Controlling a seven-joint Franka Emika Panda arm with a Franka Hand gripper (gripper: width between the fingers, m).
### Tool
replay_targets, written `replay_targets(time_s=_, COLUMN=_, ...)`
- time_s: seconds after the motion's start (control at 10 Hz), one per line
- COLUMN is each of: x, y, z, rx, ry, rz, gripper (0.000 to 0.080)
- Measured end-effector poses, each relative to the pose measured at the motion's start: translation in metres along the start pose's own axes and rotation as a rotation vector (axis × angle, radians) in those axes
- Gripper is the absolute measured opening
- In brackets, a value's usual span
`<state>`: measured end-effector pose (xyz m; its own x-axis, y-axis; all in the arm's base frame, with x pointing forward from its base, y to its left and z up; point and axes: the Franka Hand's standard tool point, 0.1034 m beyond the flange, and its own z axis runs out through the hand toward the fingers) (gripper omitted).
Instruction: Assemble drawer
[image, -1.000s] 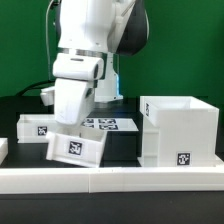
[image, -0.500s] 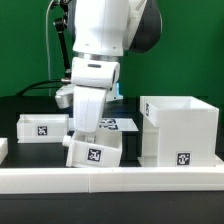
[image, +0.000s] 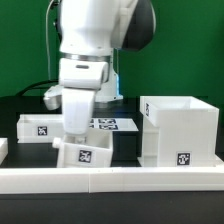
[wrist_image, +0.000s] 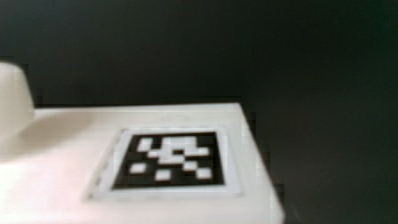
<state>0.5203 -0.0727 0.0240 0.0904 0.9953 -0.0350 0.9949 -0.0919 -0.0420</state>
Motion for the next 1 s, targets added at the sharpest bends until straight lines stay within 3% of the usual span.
replay_targets(time_s=0.2, x=-0.008, y=0.003, z=-0.001, rx=0.0, ry=0.063, rz=-0.028, gripper=0.0041)
replay_targets(time_s=0.8, x=0.02, y=0.024, z=-0.005, rx=-0.02, ry=0.035, rz=-0.116, gripper=0.0041)
replay_targets(time_s=1.0, x=0.016, y=0.022, z=-0.003, rx=-0.017, ry=0.035, rz=-0.11, gripper=0.0041)
